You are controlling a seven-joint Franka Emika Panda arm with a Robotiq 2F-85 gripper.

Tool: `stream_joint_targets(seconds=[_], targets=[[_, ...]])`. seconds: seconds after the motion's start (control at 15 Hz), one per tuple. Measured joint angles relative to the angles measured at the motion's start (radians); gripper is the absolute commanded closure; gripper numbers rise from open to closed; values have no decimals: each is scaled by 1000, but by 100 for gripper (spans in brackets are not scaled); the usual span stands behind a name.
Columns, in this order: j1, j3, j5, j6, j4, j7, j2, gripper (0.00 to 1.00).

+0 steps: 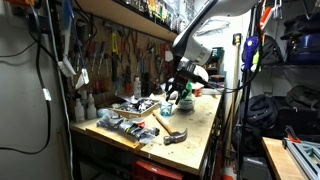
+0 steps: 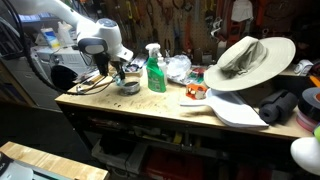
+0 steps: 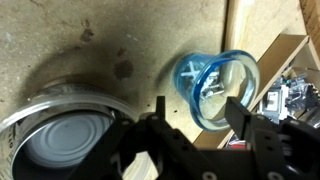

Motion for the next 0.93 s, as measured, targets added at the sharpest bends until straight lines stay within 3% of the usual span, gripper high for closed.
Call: stream_joint_targets(seconds=[0.07,0.6,0.73,0.87,0.93], targets=[[0,-1,-22,-1,0,17,-3,0],[-15,-13,-96,-3,-7,62,-75,0],[-23,-34,-165,-3,-11,104,-94,5],[-32,-57,-256,-3,-17,138,-104,3],[-36,-68,-302,-3,-20,148,-106,8]])
